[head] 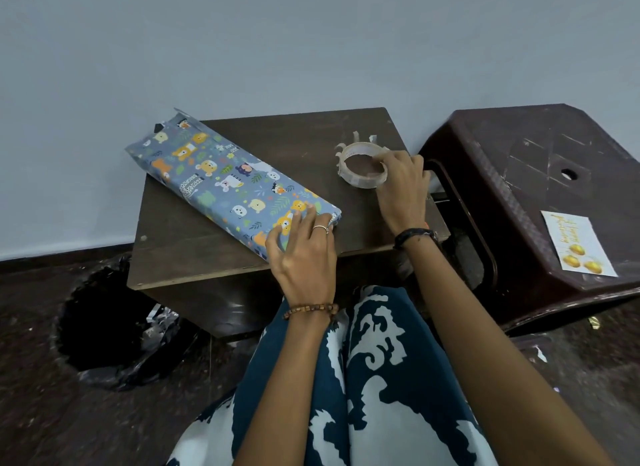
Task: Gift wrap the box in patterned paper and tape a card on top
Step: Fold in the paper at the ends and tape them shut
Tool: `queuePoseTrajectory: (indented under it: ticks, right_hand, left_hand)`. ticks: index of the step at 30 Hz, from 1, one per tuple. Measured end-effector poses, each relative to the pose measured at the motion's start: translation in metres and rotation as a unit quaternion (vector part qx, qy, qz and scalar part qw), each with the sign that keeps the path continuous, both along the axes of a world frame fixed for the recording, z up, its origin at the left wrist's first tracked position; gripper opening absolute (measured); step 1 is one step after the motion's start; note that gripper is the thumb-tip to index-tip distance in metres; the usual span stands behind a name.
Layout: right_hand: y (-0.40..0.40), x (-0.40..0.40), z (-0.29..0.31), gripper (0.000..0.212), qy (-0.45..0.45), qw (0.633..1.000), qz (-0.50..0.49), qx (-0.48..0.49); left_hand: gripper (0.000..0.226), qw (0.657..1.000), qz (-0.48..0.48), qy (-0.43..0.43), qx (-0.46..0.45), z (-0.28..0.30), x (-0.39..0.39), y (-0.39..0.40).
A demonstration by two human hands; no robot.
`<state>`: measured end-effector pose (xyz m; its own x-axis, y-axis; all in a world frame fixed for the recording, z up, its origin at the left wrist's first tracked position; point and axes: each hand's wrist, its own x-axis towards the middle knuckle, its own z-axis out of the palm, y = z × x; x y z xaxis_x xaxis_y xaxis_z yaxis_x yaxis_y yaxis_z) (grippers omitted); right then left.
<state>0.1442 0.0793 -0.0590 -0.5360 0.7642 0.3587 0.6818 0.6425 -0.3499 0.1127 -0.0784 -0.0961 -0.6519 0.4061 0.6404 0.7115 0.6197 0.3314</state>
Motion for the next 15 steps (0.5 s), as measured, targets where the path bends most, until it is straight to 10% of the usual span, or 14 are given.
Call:
queuePoseTrajectory:
  ticks: [15]
  right_hand:
    - [-0.004,-0.010,-0.021,0.009,-0.069,0.944,0.053,0.320]
  left_hand:
    - [0.006,1.000,-0.018,0.005,0.010,0.002,-0.003,-0.004]
